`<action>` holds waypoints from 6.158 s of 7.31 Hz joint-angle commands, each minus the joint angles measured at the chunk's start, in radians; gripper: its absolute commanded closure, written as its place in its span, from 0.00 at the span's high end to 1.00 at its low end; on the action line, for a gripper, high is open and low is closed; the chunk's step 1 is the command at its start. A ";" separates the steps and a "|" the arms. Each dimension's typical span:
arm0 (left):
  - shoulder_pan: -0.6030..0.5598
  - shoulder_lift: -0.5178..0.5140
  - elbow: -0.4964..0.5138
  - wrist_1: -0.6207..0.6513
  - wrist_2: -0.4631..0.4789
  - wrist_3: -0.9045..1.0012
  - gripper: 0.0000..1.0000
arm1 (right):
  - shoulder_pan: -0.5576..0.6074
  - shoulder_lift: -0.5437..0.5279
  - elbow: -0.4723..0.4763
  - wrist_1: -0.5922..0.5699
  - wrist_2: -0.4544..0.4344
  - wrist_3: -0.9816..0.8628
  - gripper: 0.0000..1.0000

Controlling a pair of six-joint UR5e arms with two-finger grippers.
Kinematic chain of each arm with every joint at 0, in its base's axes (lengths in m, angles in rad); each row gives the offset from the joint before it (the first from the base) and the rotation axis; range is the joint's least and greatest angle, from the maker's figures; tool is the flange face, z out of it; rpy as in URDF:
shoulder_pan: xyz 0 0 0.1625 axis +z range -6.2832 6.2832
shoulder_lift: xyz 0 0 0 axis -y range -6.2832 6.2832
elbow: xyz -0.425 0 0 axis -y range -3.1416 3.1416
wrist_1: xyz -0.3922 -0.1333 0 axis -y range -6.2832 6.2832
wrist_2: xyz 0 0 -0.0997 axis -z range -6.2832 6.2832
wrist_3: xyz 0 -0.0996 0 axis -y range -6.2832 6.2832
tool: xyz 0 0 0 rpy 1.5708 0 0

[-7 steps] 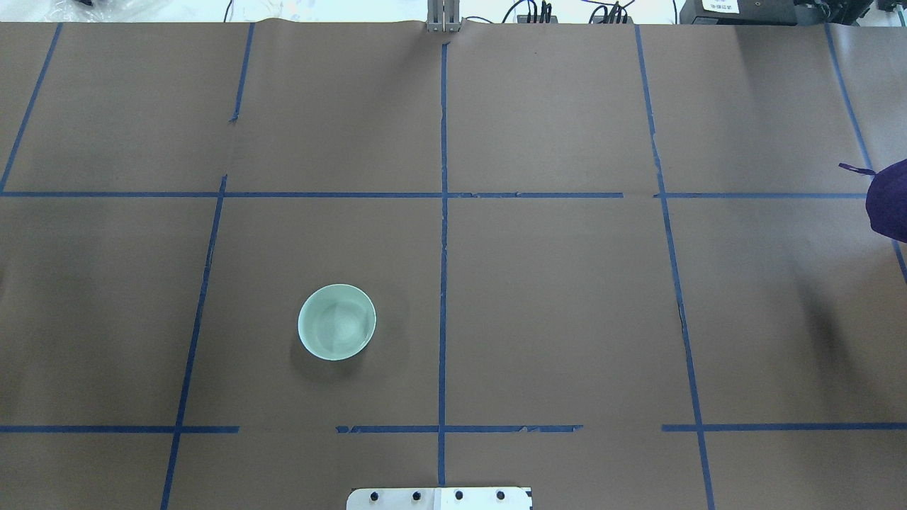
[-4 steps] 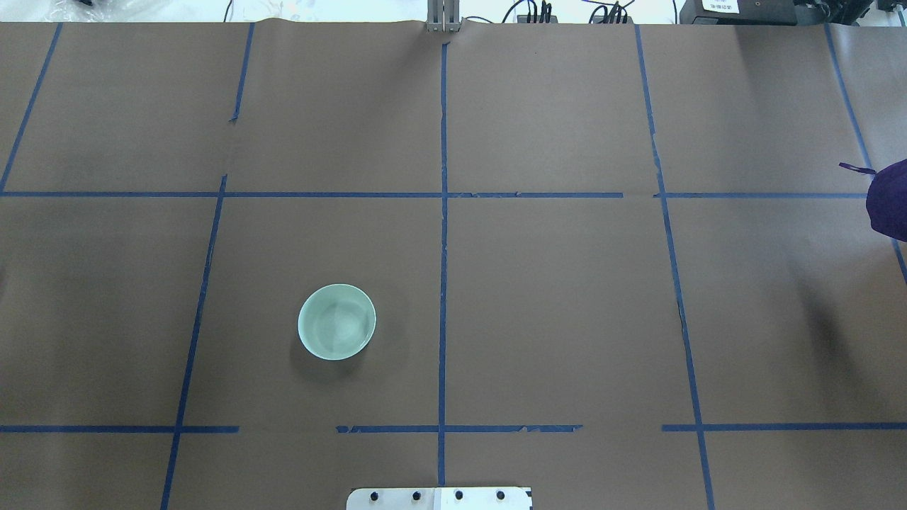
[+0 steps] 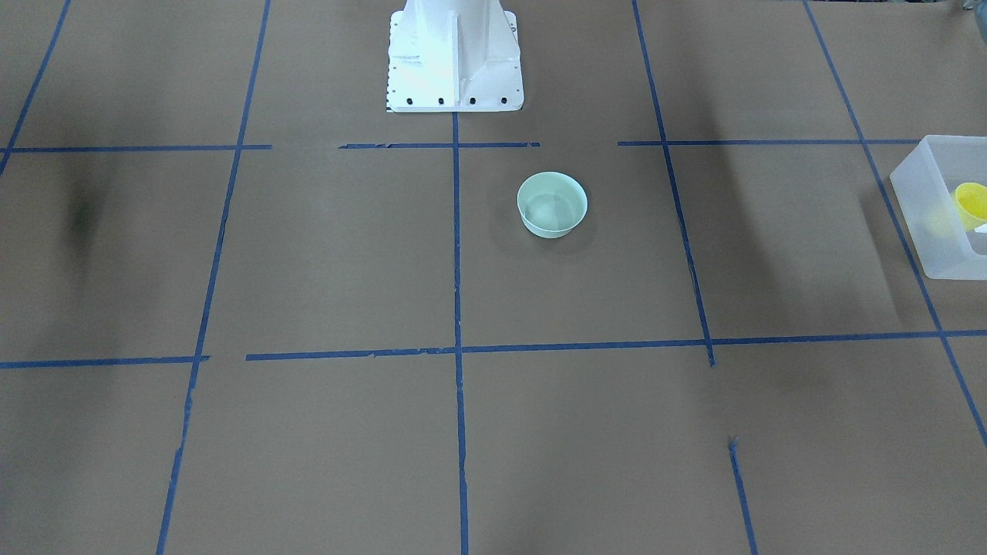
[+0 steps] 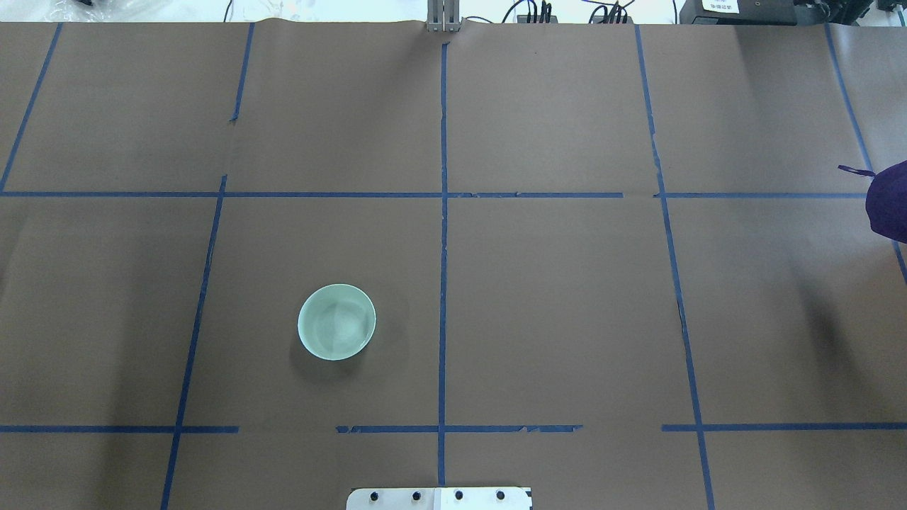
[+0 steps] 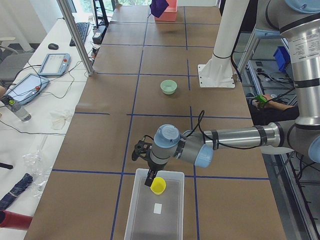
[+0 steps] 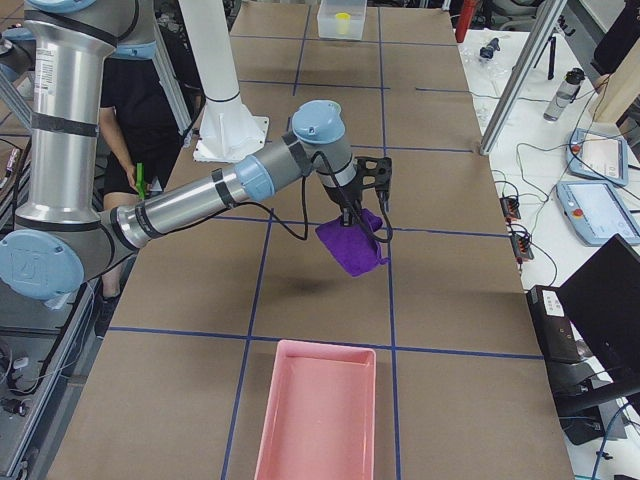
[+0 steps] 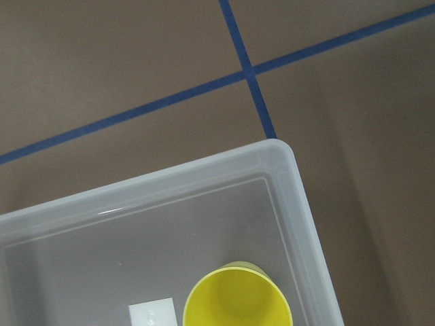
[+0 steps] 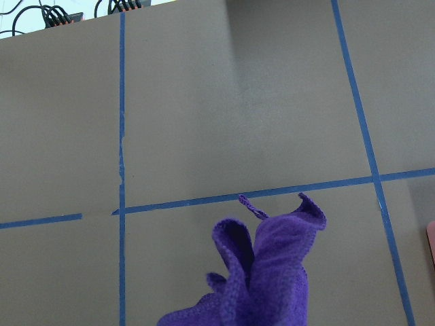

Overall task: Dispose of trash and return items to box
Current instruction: 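Drop the yellow cup into the clear bin with the left gripper, then release the cloth into the pink bin while the left gripper reaches the bowl, then grasp the rim of the pale green bowl with the left gripper, then lift the green bowl and carry it toward the clear bin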

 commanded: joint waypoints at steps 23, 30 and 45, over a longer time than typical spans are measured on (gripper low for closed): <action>1.096 -0.514 -0.080 -0.061 0.297 -1.647 0.97 | 0.114 0.067 -0.343 -0.089 0.015 -0.446 1.00; 1.126 -0.537 -0.033 -0.050 0.349 -1.649 0.00 | 0.105 0.068 -0.347 -0.086 0.071 -0.452 1.00; -0.005 -0.252 0.039 0.351 -0.051 -0.119 0.00 | 0.068 0.059 -0.427 -0.081 0.073 -0.527 1.00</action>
